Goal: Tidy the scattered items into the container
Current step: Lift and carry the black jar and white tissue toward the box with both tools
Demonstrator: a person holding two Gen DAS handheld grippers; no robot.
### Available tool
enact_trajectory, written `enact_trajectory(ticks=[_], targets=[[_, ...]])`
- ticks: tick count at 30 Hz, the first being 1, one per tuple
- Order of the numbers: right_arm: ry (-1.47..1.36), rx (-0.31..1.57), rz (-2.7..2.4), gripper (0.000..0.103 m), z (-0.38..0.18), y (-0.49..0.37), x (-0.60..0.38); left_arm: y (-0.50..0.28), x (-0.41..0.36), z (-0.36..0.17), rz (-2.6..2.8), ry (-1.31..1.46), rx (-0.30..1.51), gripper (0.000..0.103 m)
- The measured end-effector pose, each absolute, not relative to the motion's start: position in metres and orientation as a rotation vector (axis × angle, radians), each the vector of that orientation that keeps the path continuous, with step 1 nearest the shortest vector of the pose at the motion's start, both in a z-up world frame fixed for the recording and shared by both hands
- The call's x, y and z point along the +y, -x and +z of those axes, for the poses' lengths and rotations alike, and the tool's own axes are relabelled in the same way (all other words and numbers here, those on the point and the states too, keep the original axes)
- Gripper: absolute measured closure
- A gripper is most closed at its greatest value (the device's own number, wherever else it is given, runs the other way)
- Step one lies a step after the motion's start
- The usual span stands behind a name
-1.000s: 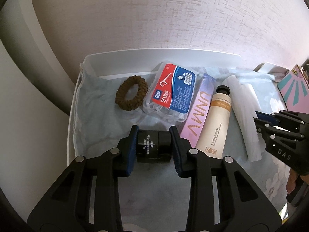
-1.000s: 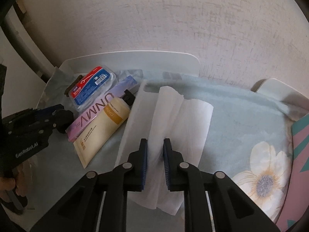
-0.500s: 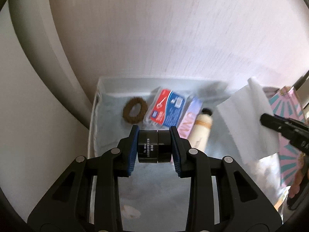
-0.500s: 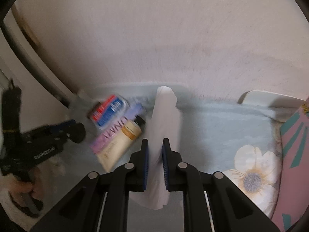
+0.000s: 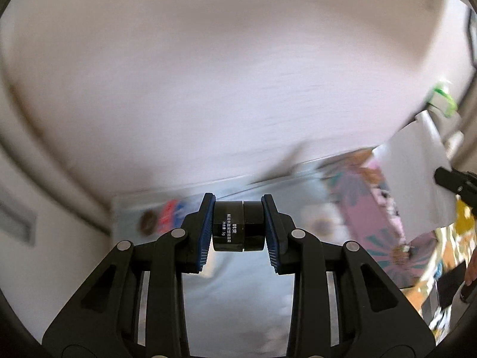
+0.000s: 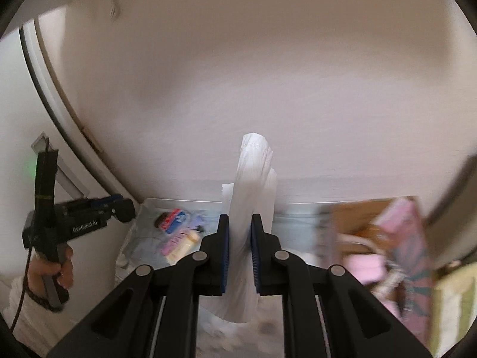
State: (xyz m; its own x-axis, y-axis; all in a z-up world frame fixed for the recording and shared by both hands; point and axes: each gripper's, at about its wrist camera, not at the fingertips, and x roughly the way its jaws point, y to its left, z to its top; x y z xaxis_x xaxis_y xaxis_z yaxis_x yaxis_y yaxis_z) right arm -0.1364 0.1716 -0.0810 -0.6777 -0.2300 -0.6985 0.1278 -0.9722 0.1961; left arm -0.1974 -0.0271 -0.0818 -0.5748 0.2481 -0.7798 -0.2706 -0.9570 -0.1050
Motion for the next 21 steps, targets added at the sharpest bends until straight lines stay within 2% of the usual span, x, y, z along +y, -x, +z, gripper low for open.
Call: enact_trajectory(ticks=[2, 6, 13, 21], targets=[[-1.189, -0.141, -2.758, 0.091, -0.075, 0.119, 0.193, 0.194, 0.011, -0.077, 2.498, 1.211, 0.069, 0.074], [-1.269, -0.15, -2.821, 0.091, -0.077, 0.088, 0.237, 0.189, 0.084, -0.08, 2.377, 1.18, 0.136, 0.074], [-1.414, -0.231, -2.839, 0.091, -0.11, 0.055, 0.299, 0.167, 0.214, -0.12, 2.194, 1.28, 0.261, 0.074], [-1.54, -0.291, -2.759, 0.091, -0.149, 0.049, 0.344, 0.168, 0.287, -0.138, 2.162, 1.292, 0.36, 0.074]])
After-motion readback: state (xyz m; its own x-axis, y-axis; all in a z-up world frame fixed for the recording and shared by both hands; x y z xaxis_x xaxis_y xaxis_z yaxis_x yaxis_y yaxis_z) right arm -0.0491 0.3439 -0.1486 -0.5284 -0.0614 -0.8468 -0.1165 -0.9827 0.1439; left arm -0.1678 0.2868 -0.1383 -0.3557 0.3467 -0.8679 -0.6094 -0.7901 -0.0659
